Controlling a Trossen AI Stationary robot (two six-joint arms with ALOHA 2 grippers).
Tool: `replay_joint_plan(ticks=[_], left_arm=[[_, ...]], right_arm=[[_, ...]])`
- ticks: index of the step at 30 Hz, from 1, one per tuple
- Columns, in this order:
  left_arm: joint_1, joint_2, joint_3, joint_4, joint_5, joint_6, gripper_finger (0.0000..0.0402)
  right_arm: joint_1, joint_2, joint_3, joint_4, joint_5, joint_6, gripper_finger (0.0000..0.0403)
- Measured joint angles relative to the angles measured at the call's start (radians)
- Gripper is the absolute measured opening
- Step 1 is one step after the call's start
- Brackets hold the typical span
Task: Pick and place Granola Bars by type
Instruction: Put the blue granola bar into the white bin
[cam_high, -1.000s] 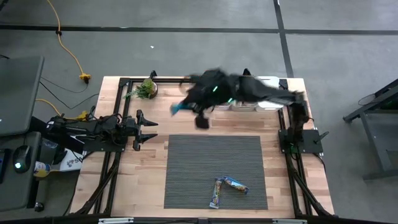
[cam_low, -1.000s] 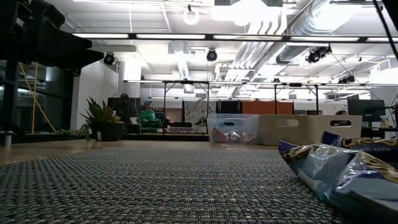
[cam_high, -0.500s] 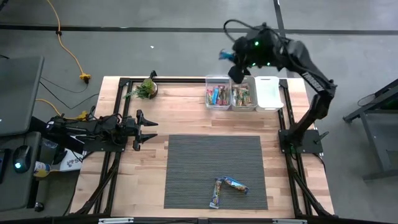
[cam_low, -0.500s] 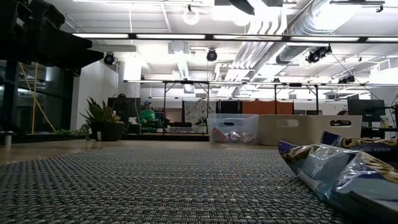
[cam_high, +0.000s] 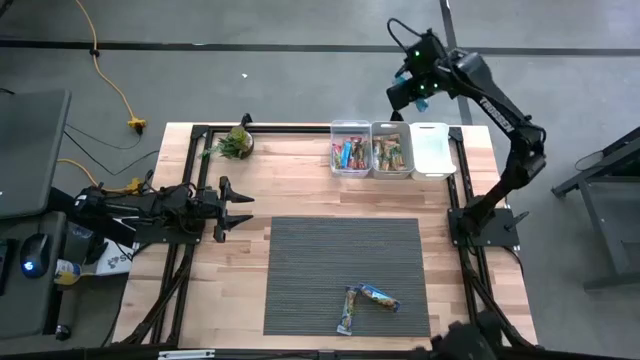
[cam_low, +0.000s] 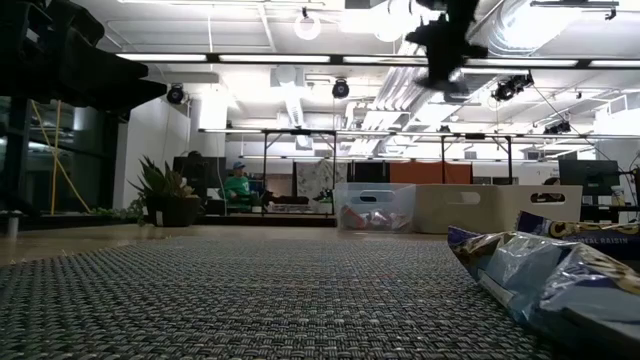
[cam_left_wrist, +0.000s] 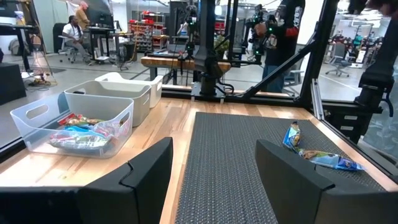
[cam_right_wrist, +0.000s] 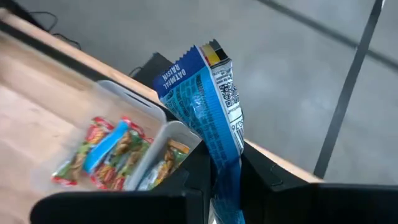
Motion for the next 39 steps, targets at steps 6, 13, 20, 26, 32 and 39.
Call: replay_joint_plan(ticks=[6, 13, 20, 26, 32, 39], left_arm=[[0.000, 0.000, 0.000, 0.000, 0.000, 0.000, 0.0227], [0.000, 0.000, 0.000, 0.000, 0.000, 0.000, 0.0227], [0.000, 0.000, 0.000, 0.000, 0.000, 0.000, 0.0227], [0.000, 0.000, 0.000, 0.000, 0.000, 0.000, 0.0227], [0.000, 0.000, 0.000, 0.000, 0.000, 0.000, 0.0227], [0.000, 0.000, 0.000, 0.000, 0.000, 0.000, 0.0227]], right_arm=[[-0.083, -0.070, -0.378, 0.254, -0.051, 0.135, 0.0041], [-0.132, -0.166, -0.784, 0.514, -0.084, 0.329, 0.0044], [-0.140, -0.274, -1.051, 0.653, -0.042, 0.474, 0.0039], [-0.140, -0.377, -1.193, 0.755, 0.008, 0.550, 0.0040], [-0.140, -0.404, -1.216, 0.797, 0.005, 0.625, 0.0049], [-0.140, -0.404, -1.216, 0.776, 0.001, 0.623, 0.0073]])
